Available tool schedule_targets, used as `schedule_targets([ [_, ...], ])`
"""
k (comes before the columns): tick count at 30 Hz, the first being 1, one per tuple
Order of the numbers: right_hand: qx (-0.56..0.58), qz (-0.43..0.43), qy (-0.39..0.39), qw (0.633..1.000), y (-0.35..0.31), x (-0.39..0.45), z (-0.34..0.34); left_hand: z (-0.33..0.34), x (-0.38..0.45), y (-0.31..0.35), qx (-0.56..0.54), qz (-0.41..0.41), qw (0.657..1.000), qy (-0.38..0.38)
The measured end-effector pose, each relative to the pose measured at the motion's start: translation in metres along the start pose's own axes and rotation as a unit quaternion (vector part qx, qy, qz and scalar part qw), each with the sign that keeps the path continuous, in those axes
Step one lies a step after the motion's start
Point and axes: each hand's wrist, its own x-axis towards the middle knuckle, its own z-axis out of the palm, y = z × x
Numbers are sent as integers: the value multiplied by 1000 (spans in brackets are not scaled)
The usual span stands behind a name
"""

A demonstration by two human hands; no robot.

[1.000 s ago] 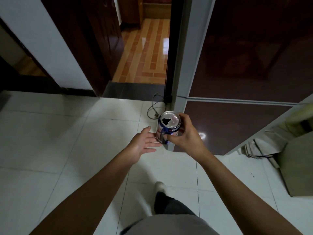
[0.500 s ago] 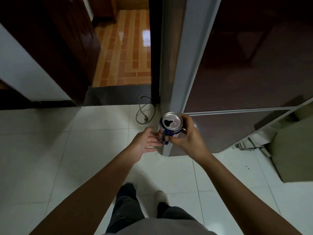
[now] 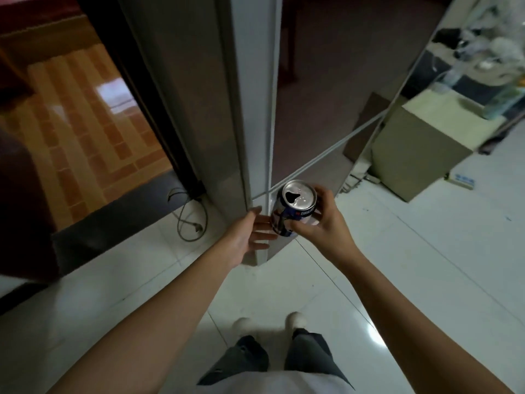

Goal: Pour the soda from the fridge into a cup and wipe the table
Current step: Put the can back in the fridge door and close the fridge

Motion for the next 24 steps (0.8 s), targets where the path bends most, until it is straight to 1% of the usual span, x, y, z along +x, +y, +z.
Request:
schedule_targets([
  [4,2,1,64,998,-7,-18,0,3,-2,3,15,8,999,-48],
  [7,-9,4,97,995,-13,-28,-4,9,-6,3,32,14,996,-80],
  [14,-12,1,116,993,-20,-36,-13,19,-16,8,66,43,994,-80],
  [18,-13,-9,102,995,-28,-32,-16,10,-16,12,76,57,994,-46],
  [19,-12,-12,100,995,-30,-30,-17,6,-13,12,89,59,994,-27],
  [22,-7,-19,103,994,-32,-24,-18,-10,2,14,121,88,987,63],
  [24,-4,-21,107,994,-32,-21,-18,-22,13,18,193,129,964,125],
])
